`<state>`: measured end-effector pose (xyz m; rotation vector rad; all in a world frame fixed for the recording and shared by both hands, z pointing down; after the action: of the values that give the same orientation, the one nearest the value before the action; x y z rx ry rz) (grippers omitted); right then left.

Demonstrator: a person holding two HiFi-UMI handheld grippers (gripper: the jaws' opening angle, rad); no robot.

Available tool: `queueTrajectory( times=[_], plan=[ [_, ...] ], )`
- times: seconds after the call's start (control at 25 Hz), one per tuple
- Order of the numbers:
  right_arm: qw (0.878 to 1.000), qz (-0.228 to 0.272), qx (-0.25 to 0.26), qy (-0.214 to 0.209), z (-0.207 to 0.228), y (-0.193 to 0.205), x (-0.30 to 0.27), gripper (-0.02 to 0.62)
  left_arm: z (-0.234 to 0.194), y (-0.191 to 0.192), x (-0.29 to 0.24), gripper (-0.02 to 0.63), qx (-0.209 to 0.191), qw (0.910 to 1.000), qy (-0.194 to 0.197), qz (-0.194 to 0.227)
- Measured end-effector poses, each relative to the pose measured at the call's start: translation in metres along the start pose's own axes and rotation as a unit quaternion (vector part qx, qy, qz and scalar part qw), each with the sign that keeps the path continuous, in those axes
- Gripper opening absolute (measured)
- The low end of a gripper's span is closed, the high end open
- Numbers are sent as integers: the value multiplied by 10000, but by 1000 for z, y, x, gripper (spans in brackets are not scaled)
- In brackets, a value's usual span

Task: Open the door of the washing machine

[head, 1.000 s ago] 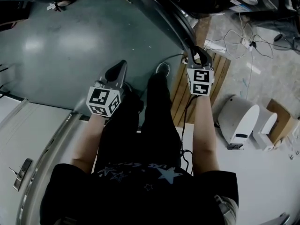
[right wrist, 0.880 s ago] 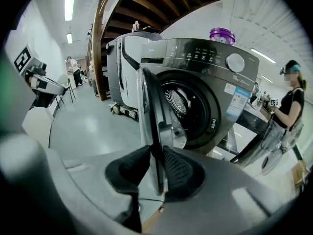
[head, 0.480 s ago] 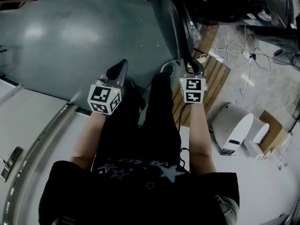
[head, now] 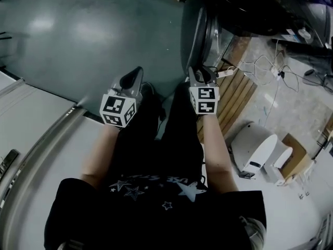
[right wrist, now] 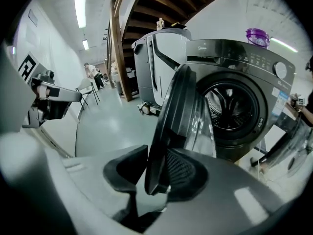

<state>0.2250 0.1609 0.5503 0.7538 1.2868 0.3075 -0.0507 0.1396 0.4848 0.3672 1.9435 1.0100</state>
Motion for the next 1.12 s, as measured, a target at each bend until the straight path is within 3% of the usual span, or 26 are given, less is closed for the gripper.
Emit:
queueTrajectory(
  times=[0.64,1.12],
  plan=[
    [9981,-29,-606,-73,-111,-61,-68,137,-95,33,65,11,659,9954,-656,243],
    [9898,-237,-1402,12,-168,-123,-125,140,-152,38,101,11,973,9867,-1223,441]
  ],
)
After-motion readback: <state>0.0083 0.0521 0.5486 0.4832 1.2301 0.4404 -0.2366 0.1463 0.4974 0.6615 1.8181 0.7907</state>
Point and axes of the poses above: the fingertips, and each gripper's own axes: x backward along the fingers, z to its right, y out of its underside, the point moved 9 cm from there along x, backward along the fingers, and after that the axes turned 2 degrees about -y, right-handed, at the moved point
